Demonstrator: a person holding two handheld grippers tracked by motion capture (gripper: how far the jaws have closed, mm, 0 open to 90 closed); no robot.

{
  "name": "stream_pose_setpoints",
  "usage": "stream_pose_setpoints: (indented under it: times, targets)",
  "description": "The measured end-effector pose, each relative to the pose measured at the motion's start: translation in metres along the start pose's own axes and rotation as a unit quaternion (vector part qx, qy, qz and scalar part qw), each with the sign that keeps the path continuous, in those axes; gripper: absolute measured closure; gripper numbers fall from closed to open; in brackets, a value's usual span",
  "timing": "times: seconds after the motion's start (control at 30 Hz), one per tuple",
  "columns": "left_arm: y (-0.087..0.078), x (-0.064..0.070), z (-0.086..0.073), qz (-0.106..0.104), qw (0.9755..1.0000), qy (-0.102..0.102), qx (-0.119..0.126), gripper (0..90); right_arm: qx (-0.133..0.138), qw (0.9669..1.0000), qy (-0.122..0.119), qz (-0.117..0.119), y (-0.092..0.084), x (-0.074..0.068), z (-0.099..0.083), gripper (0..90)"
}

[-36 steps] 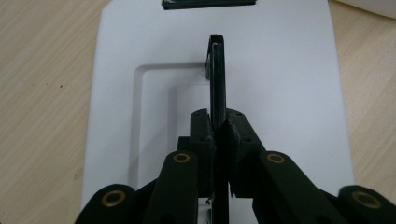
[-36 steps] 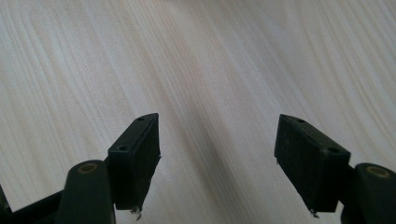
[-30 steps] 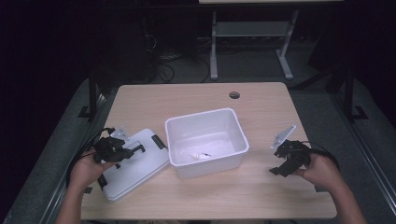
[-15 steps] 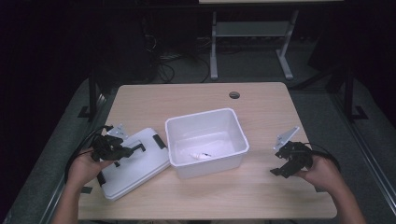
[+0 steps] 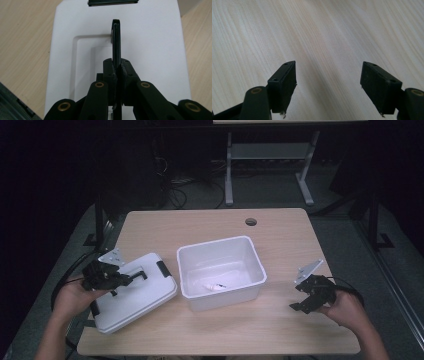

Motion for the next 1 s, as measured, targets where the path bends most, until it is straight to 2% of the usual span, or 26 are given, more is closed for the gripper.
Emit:
stream_pose_setpoints:
  times: [0.53,0.9,1.0]
  targets:
    - [-0.054,0.002,0.008,-0.010,0.9997,0.015,0.018,84.2,-0.006,1.0000,0.000,-0.002,0.003,-0.004,-0.004,26.7]
    - [-0.082,0.006,0.030,-0.008,0.9992,0.036,0.012,84.2,-0.008,1.0000,0.002,-0.002,0.000,-0.006,-0.007,26.3]
    - [-0.087,0.007,0.038,-0.007,0.9990,0.040,0.017,84.2,-0.007,1.0000,0.003,-0.002,0.000,-0.006,-0.007,26.3]
Point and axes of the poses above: each handheld gripper's, and its own axes: y roughly forward along the jaws, z roughly out of its top, x roughly to its right, the point moved 8 cm from there along y, roughly forward along the jaws
